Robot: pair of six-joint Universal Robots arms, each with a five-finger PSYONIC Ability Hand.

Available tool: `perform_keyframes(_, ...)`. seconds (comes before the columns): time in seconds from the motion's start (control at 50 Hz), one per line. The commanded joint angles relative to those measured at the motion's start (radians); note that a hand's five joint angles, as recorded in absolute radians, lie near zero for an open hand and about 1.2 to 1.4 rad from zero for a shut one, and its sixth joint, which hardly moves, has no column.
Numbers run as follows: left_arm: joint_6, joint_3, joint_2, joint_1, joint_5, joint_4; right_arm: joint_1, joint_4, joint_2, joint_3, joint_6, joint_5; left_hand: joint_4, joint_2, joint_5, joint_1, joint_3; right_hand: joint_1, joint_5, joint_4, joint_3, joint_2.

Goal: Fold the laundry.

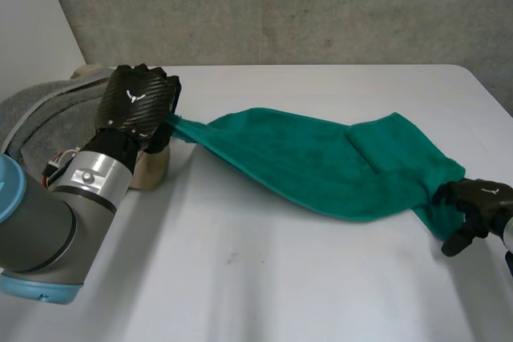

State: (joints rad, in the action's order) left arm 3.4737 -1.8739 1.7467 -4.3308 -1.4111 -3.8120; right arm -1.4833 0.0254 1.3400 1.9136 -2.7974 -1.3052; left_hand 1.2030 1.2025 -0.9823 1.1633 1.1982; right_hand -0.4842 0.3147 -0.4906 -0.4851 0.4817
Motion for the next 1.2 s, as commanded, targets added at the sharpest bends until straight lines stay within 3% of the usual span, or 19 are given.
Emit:
perform_keyframes(0.02, -0.001, -0.002, 0.008, -0.003, 0.020, 0.000, -0.012, -0.111, -0.033, 0.021, -0.013, 0.001, 0.193, 0.194, -0.239, 0.233, 0.198, -0.062, 0.057, -0.055, -0.061, 0.064)
perform_keyframes(0.14, -0.001, -0.001, 0.010, -0.007, 0.020, -0.006, -0.012, -0.192, -0.099, -0.011, -0.005, -0.023, 0.193, 0.194, -0.239, 0.233, 0.198, -0.062, 0.057, -0.055, -0.061, 0.064)
perform_keyframes(0.4, -0.001, 0.004, 0.010, -0.015, 0.023, -0.008, -0.025, -0.202, -0.186, -0.105, 0.025, -0.046, 0.193, 0.194, -0.239, 0.233, 0.198, -0.120, 0.115, -0.114, -0.119, 0.123)
perform_keyframes(0.46, -0.001, 0.004, 0.010, -0.015, 0.021, -0.008, -0.023, -0.205, -0.203, -0.120, 0.044, -0.042, 0.193, 0.194, -0.239, 0.233, 0.198, -0.340, 0.335, -0.333, -0.339, 0.342)
perform_keyframes(0.52, -0.001, 0.004, 0.010, -0.015, 0.021, -0.008, -0.020, -0.229, -0.203, -0.130, 0.045, -0.043, 0.193, 0.194, -0.239, 0.233, 0.198, -0.867, 0.862, -0.861, -0.866, 0.870)
perform_keyframes(0.64, 0.001, 0.002, -0.006, -0.003, 0.018, 0.005, -0.015, -0.265, -0.165, -0.134, 0.052, -0.052, 0.193, 0.194, -0.239, 0.233, 0.198, -0.912, 0.907, -0.906, -0.911, 0.915)
perform_keyframes(0.68, 0.004, -0.004, -0.024, -0.001, 0.018, 0.020, -0.014, -0.236, -0.078, -0.140, 0.071, -0.051, 0.193, 0.194, -0.239, 0.233, 0.198, -0.912, 0.907, -0.906, -0.911, 0.915)
perform_keyframes(0.8, 0.010, -0.031, -0.167, -0.016, 0.020, 0.259, 0.017, -0.021, 0.122, -0.157, 0.231, -0.009, 0.193, 0.194, -0.239, 0.233, 0.198, -0.912, 0.907, -0.906, -0.911, 0.915)
perform_keyframes(0.88, 0.018, -0.056, -0.248, -0.035, 0.021, 0.480, 0.179, 0.196, 0.197, -0.173, 0.459, 0.038, 0.193, 0.194, -0.239, 0.233, 0.198, -0.912, 0.907, -0.906, -0.911, 0.915)
perform_keyframes(0.96, 0.086, -0.093, -0.322, -0.076, 0.021, 0.704, 0.288, 0.416, 0.208, -0.180, 0.683, 0.069, 0.193, 0.194, -0.239, 0.233, 0.198, -0.912, 0.907, -0.906, -0.911, 0.915)
perform_keyframes(1.0, 0.174, -0.114, -0.345, -0.102, 0.024, 0.823, 0.311, 0.496, 0.208, -0.180, 0.751, 0.087, 0.193, 0.194, -0.239, 0.233, 0.198, -0.912, 0.907, -0.906, -0.911, 0.915)
perform_keyframes(1.08, 0.297, -0.142, -0.337, -0.119, 0.031, 0.920, 0.333, 0.590, 0.208, -0.180, 0.806, 0.107, 0.193, 0.194, -0.239, 0.233, 0.198, -0.912, 0.907, -0.906, -0.911, 0.915)
perform_keyframes(1.2, 0.386, -0.114, -0.230, -0.118, 0.029, 0.818, 0.331, 0.493, 0.174, -0.211, 0.707, 0.113, 0.193, 0.194, -0.239, 0.233, 0.198, -0.912, 0.907, -0.906, -0.911, 0.915)
